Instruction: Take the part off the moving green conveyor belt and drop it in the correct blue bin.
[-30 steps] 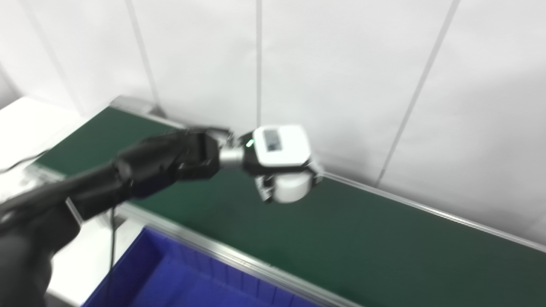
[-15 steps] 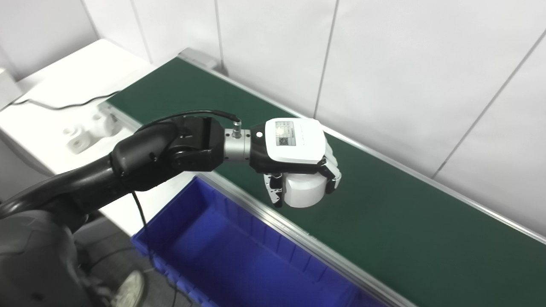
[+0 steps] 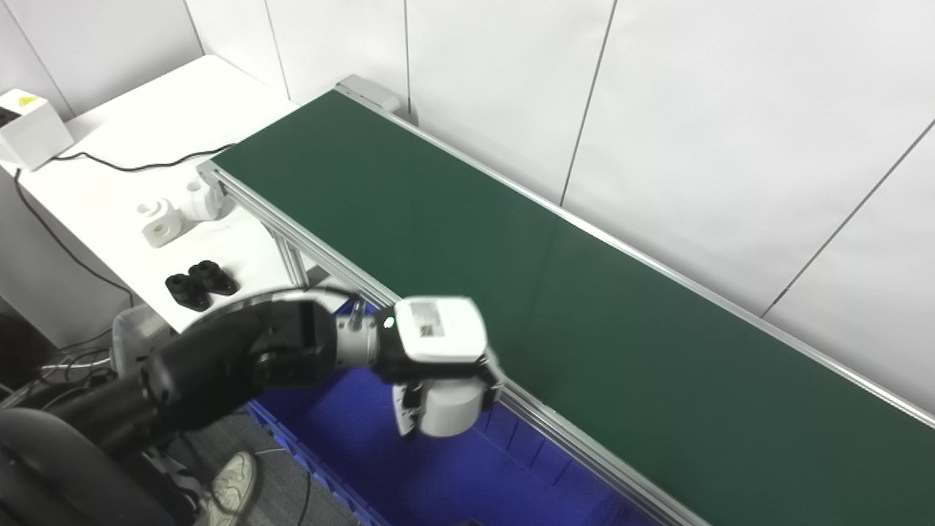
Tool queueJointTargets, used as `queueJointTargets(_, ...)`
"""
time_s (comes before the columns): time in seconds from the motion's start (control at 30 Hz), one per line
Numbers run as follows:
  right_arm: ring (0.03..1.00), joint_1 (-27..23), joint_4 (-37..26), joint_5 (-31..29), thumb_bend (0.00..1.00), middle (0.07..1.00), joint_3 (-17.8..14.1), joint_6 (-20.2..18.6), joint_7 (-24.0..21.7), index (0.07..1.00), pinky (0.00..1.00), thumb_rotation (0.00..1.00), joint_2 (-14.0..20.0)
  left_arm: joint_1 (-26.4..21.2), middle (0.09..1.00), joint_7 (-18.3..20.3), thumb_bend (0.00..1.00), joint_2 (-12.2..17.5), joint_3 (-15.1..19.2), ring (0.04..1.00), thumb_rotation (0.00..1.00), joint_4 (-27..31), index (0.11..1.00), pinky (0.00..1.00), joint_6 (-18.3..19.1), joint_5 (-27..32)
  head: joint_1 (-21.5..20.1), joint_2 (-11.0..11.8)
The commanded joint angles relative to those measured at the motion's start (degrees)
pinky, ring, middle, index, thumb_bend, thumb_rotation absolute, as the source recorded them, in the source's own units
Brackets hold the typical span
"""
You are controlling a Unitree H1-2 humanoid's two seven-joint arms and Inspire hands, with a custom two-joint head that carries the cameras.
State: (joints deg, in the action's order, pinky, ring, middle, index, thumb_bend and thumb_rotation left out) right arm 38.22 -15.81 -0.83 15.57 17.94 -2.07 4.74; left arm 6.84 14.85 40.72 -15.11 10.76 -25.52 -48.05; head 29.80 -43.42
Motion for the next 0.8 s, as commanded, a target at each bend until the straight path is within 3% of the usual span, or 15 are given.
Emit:
queueJointTargets(0.0,1.000,0.42,-1.62,0.82,0.82,1.000,0.47,0.65,-0.64,1.000,1.00,1.00,-0.78,-0.56,0.422,-5.35,0.52,1.37,-0.69,0.355,0.00,-2.04,0.518,0.30,-1.37,-2.31,-0.08,-0.07)
queueJointTargets(0.1,1.000,0.15,-1.18,0.81,0.83,1.000,0.57,0.83,-0.64,1.000,1.00,1.00,-1.17,-1.14,0.443,-6.67,0.52,2.10,-3.83,0.396,0.00,-5.50,0.515,0.34,-1.38,-4.53,-1.35,0.08)
queueJointTargets(0.23,1.000,0.28,-1.06,1.74,0.84,1.000,0.55,1.19,-0.21,1.000,1.00,1.00,-1.85,-3.09,0.483,-3.32,0.52,1.90,-6.27,0.476,0.00,-8.02,0.502,0.43,-0.95,-7.90,-2.72,0.03)
queueJointTargets(0.3,1.000,0.36,-1.05,1.83,0.84,1.000,0.58,1.51,-0.18,1.000,1.00,1.00,-2.16,-3.64,0.597,-2.98,0.52,1.62,-6.52,0.542,0.04,-8.73,0.498,0.48,-0.41,-8.73,-3.10,-0.11)
queueJointTargets(0.33,1.000,0.42,-1.17,1.84,0.84,1.000,0.61,1.49,-0.20,1.000,1.00,1.00,-2.27,-3.61,0.605,-1.34,0.52,1.63,-6.43,0.546,0.05,-8.19,0.498,0.48,0.59,-8.87,-3.13,-0.22)
queueJointTargets(0.37,1.000,0.48,-1.24,1.87,0.84,1.000,0.63,1.52,-0.23,1.000,1.00,1.00,-2.35,-3.55,0.675,0.10,0.68,1.68,-6.33,0.624,0.13,-7.62,0.625,0.54,1.44,-8.91,-3.14,-0.21)
queueJointTargets(0.47,1.000,0.65,-1.33,2.18,0.85,1.000,0.68,1.64,-0.25,1.000,1.00,1.00,-2.52,-3.28,0.805,2.51,0.85,1.89,-6.01,0.765,0.40,-6.53,0.809,0.65,2.54,-8.39,-3.46,-0.17)
queueJointTargets(0.57,1.000,0.75,-1.38,2.34,0.86,1.000,0.82,1.86,-0.44,1.000,1.00,1.00,-2.54,-2.91,0.858,1.07,0.93,2.31,-5.30,0.824,0.67,-6.32,0.869,0.75,0.95,-6.71,-3.88,-0.30)
queueJointTargets(0.77,1.000,0.92,-1.63,2.70,0.85,1.000,1.07,1.94,-0.49,1.000,1.00,1.00,-2.56,-1.42,0.891,-0.82,1.00,3.19,-4.03,0.859,0.89,-2.59,0.901,0.82,-1.27,-1.28,-5.22,-0.86)
